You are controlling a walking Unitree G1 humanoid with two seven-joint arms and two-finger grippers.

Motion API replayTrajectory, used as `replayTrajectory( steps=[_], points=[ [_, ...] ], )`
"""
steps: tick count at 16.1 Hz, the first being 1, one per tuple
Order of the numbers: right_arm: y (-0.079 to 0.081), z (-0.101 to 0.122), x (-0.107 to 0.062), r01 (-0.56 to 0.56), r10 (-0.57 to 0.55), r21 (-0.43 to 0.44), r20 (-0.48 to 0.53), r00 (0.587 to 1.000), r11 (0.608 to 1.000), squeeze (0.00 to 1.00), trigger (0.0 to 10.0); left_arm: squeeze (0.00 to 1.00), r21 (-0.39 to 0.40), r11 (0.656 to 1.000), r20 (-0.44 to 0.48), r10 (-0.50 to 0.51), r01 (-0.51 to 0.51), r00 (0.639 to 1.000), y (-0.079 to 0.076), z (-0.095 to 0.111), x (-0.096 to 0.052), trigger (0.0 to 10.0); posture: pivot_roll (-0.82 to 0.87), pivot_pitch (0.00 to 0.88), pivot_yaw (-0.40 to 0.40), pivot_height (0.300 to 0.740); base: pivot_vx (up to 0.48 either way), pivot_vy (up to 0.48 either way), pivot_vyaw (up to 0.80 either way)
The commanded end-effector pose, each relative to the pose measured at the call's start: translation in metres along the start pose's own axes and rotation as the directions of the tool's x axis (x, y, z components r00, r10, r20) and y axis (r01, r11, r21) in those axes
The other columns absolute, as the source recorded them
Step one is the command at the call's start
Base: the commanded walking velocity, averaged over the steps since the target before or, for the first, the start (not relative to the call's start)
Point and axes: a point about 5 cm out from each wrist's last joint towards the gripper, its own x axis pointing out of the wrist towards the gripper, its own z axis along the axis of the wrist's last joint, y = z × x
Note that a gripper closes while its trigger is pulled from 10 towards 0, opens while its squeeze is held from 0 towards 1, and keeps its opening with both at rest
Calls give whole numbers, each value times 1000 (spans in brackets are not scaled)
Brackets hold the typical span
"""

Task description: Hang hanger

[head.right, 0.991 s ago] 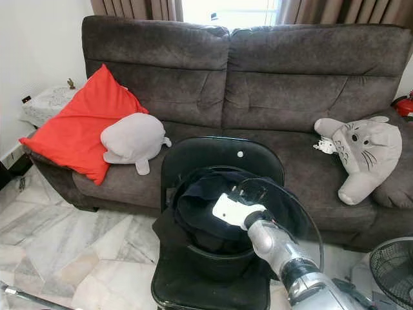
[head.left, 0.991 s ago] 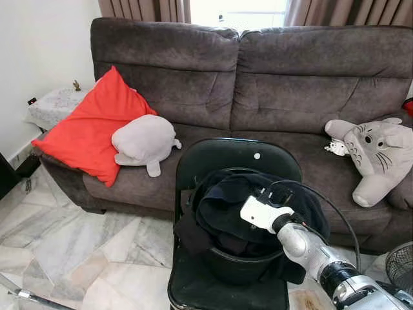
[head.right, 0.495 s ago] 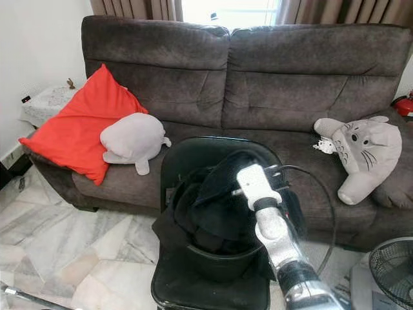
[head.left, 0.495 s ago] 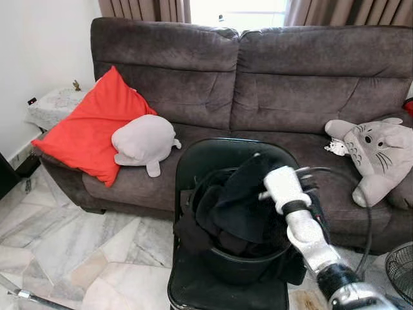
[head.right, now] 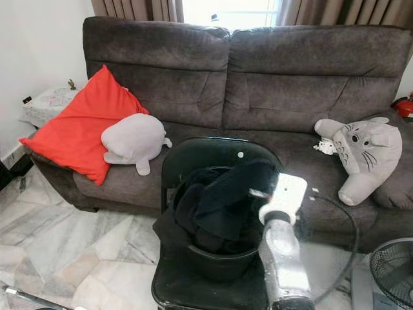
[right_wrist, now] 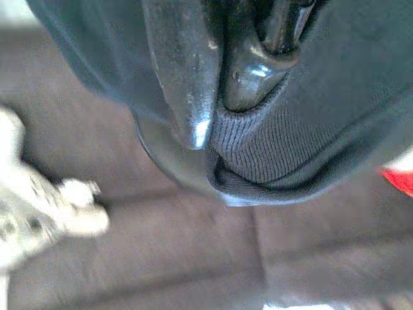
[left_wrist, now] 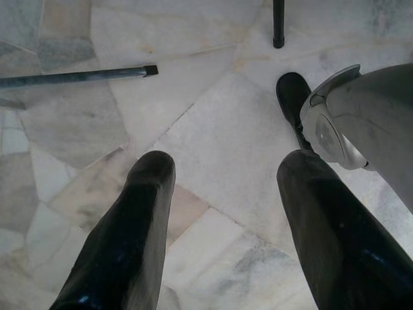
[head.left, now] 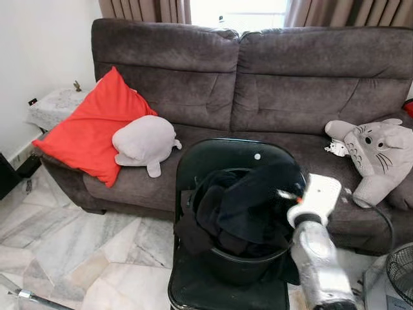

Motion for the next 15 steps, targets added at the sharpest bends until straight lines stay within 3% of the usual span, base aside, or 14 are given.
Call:
replayTrajectory(
  steps=[1, 15],
  points=[
    [-5, -15, -2, 16, -15, 2, -119, 993, 1000, 0, 0, 0, -2, 1000, -8, -3, 3, 1000, 2, -3, -1, 10000, 63, 0, 61, 740, 0, 0, 0],
    [-5, -17, -4, 14, -12, 11, -141, 990, 1000, 0, 0, 0, -3, 1000, -8, -3, 3, 1000, 2, -3, -1, 10000, 63, 0, 61, 740, 0, 0, 0]
  ],
)
